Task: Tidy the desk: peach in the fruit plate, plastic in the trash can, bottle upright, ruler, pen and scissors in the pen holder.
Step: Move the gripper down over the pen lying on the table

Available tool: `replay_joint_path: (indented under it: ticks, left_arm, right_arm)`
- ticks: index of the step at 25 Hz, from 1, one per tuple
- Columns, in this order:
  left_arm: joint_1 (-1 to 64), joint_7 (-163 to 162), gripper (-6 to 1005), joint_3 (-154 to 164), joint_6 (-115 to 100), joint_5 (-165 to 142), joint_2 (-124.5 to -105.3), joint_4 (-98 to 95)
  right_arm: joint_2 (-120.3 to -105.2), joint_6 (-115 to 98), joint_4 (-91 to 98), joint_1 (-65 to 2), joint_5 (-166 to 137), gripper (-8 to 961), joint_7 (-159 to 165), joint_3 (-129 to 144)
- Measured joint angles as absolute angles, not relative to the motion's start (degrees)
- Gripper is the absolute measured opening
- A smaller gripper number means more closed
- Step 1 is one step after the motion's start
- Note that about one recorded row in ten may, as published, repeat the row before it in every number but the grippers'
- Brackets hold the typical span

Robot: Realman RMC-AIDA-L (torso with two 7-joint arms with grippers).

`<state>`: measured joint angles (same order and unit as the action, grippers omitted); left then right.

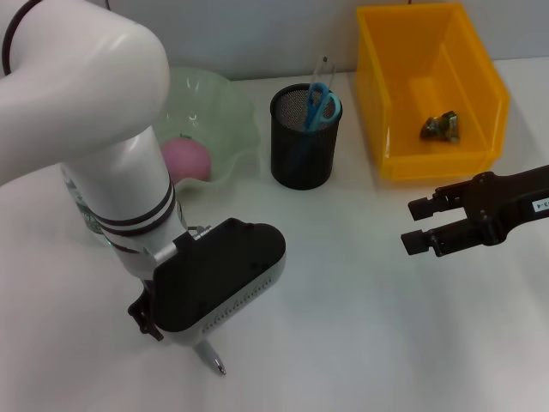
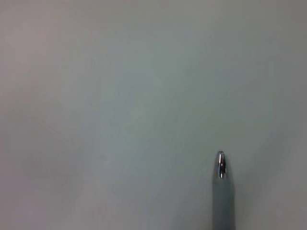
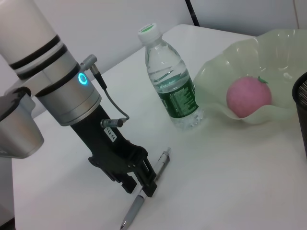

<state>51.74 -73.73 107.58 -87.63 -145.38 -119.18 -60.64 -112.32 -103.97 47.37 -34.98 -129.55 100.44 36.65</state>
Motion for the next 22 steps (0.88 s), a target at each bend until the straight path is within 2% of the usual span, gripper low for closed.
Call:
replay_joint_path:
  ticks: [22]
  left_arm:
    - [51.8, -74.2, 408, 109.1, -86.6, -145.8, -119.18, -60.4]
  right_arm:
    - [-112.32, -104.0, 47.4, -35.5, -129.5, 768, 100.5, 36.6]
